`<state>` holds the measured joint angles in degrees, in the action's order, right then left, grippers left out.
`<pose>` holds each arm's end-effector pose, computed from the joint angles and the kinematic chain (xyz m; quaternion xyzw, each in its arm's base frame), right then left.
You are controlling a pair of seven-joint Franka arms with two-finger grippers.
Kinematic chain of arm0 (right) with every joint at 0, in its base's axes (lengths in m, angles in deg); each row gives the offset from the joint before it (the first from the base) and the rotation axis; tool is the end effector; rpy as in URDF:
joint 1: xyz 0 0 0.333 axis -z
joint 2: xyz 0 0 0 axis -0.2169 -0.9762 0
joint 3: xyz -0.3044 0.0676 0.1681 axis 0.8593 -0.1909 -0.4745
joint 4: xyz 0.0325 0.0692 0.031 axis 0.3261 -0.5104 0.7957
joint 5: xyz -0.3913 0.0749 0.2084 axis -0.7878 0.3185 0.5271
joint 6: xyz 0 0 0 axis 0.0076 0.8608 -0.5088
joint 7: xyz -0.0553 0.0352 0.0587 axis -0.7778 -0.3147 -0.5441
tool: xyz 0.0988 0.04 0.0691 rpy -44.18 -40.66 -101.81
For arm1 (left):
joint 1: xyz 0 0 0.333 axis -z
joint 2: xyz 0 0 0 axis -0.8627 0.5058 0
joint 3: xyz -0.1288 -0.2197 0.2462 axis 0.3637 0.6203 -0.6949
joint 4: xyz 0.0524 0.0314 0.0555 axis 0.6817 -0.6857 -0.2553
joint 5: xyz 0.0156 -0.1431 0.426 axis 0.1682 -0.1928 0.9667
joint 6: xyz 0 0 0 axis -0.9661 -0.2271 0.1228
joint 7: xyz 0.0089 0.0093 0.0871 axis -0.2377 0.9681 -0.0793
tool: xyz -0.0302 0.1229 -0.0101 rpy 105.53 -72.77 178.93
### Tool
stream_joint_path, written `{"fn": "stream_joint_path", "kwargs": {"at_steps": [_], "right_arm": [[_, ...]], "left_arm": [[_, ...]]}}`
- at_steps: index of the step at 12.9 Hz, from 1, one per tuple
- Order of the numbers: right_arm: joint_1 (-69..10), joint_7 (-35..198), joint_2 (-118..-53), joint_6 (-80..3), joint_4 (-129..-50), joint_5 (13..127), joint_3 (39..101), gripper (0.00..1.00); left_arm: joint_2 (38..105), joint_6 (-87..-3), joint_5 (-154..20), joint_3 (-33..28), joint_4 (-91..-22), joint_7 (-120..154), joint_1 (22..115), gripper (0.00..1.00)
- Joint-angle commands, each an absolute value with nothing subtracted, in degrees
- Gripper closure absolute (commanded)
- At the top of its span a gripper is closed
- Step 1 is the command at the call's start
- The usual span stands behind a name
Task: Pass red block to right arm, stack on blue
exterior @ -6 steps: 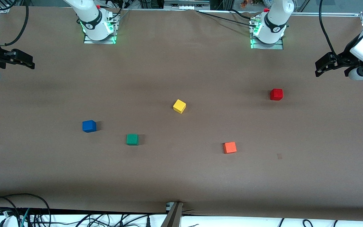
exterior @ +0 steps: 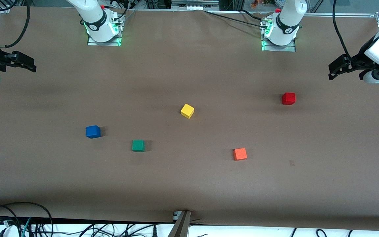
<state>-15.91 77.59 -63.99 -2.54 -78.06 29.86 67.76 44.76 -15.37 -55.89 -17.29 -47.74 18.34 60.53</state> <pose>0.6028 -0.0029 0.6316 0.9960 0.0107 -0.0856 0.0248 0.5988 -0.0425 0.6446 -0.9997 -0.0087 0.0151 0.0179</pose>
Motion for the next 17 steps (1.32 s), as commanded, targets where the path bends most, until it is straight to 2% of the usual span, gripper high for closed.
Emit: {"fn": "stream_joint_path", "kwargs": {"at_steps": [1,17], "right_arm": [[-15.95,77.62,-64.39,-2.15,-76.87,30.56,67.94,0.00],[-16.04,77.98,-64.83,-2.15,-75.99,30.65,67.85,0.00]], "left_arm": [[44.48,-15.54,-55.95,-17.02,-47.70,18.87,60.41,0.00],[45.80,-15.37,-56.74,-17.11,-45.94,18.79,60.41,0.00]]}}
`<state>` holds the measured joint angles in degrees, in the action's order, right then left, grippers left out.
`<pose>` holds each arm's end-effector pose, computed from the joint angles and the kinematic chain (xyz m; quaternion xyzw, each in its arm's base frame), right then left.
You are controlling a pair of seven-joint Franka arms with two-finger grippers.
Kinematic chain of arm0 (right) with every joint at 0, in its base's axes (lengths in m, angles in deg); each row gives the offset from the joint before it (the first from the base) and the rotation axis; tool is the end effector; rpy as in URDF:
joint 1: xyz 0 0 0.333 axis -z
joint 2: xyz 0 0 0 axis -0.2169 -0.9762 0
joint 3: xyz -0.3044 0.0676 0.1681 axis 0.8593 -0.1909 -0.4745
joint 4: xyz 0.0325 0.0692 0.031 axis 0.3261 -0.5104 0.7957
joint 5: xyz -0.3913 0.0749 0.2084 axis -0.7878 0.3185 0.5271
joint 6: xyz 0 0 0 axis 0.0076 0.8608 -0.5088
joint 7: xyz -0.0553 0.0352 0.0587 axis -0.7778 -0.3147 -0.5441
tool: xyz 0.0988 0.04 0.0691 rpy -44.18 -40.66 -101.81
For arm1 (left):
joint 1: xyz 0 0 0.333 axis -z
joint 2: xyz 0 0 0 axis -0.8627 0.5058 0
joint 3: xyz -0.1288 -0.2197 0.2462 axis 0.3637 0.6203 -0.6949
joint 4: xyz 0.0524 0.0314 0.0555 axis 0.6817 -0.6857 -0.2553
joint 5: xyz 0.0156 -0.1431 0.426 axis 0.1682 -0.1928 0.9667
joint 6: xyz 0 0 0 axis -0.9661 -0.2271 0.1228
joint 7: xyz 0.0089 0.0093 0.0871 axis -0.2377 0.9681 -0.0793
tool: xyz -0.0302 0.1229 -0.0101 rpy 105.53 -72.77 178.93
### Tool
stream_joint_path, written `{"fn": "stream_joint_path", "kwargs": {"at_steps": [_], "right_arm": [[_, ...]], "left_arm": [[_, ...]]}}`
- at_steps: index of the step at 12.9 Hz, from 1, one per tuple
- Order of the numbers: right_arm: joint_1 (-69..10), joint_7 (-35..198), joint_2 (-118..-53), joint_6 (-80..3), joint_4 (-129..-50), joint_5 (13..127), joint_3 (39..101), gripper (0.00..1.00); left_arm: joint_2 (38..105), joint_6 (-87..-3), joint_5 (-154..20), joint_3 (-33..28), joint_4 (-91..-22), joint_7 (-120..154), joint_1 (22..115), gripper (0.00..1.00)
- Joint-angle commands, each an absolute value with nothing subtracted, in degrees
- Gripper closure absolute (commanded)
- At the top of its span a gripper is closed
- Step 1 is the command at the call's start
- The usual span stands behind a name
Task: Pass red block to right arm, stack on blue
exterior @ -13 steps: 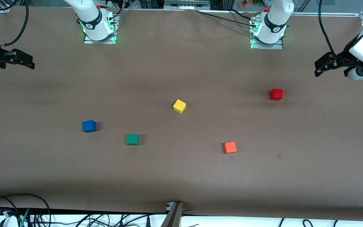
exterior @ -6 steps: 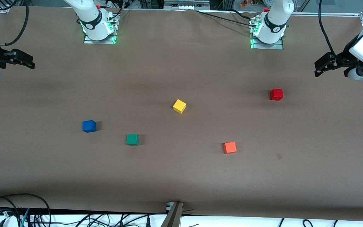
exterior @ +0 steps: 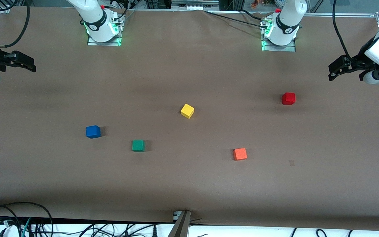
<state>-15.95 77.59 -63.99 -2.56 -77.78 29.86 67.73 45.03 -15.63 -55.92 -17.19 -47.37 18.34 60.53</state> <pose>0.6031 -0.0022 0.6341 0.9962 0.0113 -0.0830 0.0249 0.6010 -0.0438 0.6456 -0.9997 -0.0078 0.0120 0.0173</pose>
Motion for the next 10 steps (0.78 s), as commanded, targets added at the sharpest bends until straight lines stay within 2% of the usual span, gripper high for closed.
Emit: {"fn": "stream_joint_path", "kwargs": {"at_steps": [1,4,7,10], "right_arm": [[-16.13,77.89,-64.92,-2.15,-75.73,30.65,67.85,0.00],[-16.04,77.98,-64.92,-2.06,-75.72,30.56,67.85,0.00],[-16.04,77.98,-64.92,-1.97,-75.72,30.56,67.85,0.00],[-16.04,77.98,-64.92,-2.06,-75.72,30.56,67.85,0.00]], "left_arm": [[45.80,-15.02,-56.74,-17.11,-46.02,18.96,60.41,0.00],[47.47,-10.37,-56.83,-17.11,-45.94,19.31,60.94,0.00],[48.87,-9.48,-58.05,-17.02,-46.64,19.40,61.03,0.00],[52.30,-3.78,-58.41,-17.11,-47.08,21.84,60.32,0.00]]}}
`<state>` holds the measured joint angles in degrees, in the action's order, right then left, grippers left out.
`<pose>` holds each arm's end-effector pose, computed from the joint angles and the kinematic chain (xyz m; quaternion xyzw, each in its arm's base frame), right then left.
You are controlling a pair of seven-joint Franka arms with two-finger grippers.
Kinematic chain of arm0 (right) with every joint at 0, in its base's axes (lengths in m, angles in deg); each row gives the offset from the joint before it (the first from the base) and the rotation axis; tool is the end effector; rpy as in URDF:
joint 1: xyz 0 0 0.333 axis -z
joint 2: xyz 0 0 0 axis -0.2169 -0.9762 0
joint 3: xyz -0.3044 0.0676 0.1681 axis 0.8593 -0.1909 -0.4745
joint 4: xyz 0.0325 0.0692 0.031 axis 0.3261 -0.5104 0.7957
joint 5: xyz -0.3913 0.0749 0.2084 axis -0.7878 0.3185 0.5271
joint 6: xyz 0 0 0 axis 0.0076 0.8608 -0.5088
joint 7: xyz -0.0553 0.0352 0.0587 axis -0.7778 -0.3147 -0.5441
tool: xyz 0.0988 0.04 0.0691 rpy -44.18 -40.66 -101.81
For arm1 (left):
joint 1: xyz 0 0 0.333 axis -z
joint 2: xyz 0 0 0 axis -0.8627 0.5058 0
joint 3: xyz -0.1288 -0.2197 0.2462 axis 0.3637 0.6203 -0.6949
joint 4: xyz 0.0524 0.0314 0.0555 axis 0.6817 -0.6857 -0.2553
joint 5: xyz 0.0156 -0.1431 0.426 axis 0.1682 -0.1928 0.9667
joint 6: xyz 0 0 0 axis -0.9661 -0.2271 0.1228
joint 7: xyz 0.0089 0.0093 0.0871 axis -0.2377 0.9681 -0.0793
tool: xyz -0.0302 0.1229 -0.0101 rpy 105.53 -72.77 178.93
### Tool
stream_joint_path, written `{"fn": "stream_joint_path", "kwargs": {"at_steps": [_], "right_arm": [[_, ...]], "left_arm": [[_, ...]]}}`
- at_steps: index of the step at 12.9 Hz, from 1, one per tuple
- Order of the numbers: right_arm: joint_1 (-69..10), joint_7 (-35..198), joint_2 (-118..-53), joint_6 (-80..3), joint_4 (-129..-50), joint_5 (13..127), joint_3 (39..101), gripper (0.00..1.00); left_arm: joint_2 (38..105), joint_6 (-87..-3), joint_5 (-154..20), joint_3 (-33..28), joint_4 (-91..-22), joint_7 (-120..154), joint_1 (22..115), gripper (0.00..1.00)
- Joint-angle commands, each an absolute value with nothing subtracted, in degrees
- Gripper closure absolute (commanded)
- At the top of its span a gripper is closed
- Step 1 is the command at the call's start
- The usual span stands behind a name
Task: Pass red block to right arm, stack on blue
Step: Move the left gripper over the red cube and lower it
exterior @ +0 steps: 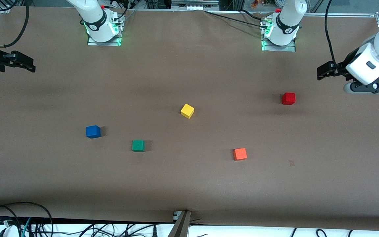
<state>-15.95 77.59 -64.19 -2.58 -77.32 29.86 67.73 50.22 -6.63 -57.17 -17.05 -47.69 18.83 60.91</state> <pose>0.6046 -0.0021 0.6361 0.9964 0.0112 -0.0805 0.0250 0.6035 -0.0506 0.5774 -0.9902 0.0014 0.1388 0.0144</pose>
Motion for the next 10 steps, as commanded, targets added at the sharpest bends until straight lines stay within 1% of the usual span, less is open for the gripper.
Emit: {"fn": "stream_joint_path", "kwargs": {"at_steps": [1,3,6,8,10], "right_arm": [[-16.04,77.80,-64.92,-2.14,-75.72,30.56,67.94,0.00],[-16.04,77.80,-64.92,-2.06,-75.72,30.56,67.85,0.00],[-16.04,77.62,-64.92,-2.14,-75.72,30.56,67.85,0.00],[-15.87,77.89,-64.92,-2.23,-75.72,30.56,67.94,0.00],[-15.87,78.06,-65.27,-2.23,-75.63,30.56,67.94,0.00]], "left_arm": [[52.57,-3.68,-58.41,-17.19,-47.52,24.12,60.32,0.00],[53.19,-6.56,-58.41,-17.19,-51.45,25.55,59.88,0.00],[49.78,-15.52,-58.15,-17.19,-63.21,25.73,59.18,0.00],[48.09,-20.88,-58.15,-17.11,-68.67,25.73,59.09,0.00],[48.00,-28.33,-57.71,-17.11,-74.73,26.08,59.09,0.00]]}}
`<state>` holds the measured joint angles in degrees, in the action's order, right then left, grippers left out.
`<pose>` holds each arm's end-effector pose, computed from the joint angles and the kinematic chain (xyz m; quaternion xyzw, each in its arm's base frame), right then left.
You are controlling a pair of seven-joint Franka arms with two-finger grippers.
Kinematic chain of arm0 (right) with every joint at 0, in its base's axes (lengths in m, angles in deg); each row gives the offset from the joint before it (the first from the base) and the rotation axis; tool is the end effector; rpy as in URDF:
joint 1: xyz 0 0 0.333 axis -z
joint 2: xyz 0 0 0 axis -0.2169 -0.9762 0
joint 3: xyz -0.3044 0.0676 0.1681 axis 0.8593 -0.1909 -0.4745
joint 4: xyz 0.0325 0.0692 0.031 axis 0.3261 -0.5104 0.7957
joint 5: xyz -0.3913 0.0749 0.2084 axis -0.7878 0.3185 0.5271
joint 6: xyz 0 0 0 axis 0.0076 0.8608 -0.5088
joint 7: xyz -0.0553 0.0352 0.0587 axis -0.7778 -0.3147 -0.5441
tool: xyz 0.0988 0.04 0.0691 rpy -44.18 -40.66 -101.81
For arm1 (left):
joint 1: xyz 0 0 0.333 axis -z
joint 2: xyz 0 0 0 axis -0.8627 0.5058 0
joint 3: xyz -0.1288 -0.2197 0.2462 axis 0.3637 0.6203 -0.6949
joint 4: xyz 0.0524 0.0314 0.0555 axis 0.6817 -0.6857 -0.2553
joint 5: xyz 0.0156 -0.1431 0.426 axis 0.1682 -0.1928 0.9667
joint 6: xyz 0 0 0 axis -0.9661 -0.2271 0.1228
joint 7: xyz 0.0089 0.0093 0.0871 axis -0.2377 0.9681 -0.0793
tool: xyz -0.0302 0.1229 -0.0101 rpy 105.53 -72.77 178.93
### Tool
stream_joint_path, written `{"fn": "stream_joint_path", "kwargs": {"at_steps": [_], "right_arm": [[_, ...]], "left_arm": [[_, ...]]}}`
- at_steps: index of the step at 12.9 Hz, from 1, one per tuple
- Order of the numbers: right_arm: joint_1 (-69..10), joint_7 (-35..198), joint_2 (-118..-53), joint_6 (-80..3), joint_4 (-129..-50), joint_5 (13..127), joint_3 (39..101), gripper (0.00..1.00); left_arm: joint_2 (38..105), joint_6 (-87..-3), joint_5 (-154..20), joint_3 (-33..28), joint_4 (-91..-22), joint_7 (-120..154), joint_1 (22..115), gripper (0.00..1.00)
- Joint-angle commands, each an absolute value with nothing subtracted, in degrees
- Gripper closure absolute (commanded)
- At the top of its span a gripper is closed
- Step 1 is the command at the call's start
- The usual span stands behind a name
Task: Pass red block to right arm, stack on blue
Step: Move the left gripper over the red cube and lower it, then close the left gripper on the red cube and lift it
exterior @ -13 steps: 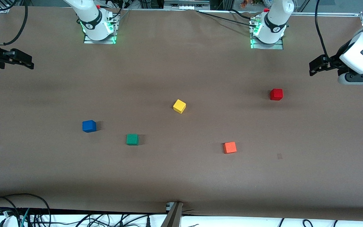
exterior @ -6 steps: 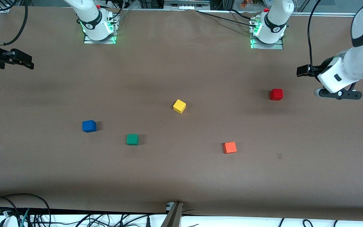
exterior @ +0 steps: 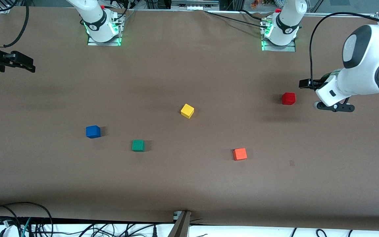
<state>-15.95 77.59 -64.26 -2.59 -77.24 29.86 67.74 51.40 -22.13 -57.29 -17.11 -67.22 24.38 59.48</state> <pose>0.6050 -0.0022 0.6361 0.9964 0.0112 -0.0803 0.0250 0.5846 -0.0347 0.4101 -0.9821 0.0376 0.1843 0.0052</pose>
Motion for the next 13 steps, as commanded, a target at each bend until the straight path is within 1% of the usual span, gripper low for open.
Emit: {"fn": "stream_joint_path", "kwargs": {"at_steps": [1,4,5,7,11,13], "right_arm": [[-15.87,78.06,-65.19,-2.23,-75.63,30.65,67.94,0.00],[-16.30,77.80,-65.36,-2.23,-75.72,30.47,67.85,0.00],[-16.83,77.63,-65.71,-2.41,-75.72,30.30,67.85,0.00],[-17.27,77.54,-66.85,-2.32,-75.81,30.39,67.85,0.00],[-17.89,77.62,-67.30,-2.06,-75.72,30.65,67.85,0.00],[-17.97,77.80,-67.64,-2.41,-75.72,30.65,67.85,0.00]], "left_arm": [[48.00,-32.46,-57.62,-17.11,-77.90,26.08,59.18,0.00],[48.61,-42.75,-56.66,-17.11,-85.46,26.95,59.27,0.00],[49.83,-46.18,-56.48,-17.11,-87.14,27.22,59.35,0.00],[52.56,-50.85,-56.48,-17.11,-88.91,27.83,59.18,0.00],[55.29,-59.82,-54.04,-17.19,-93.65,28.89,58.92,0.00],[57.48,-62.20,-51.82,-17.11,-93.84,28.89,57.08,0.00]]}}
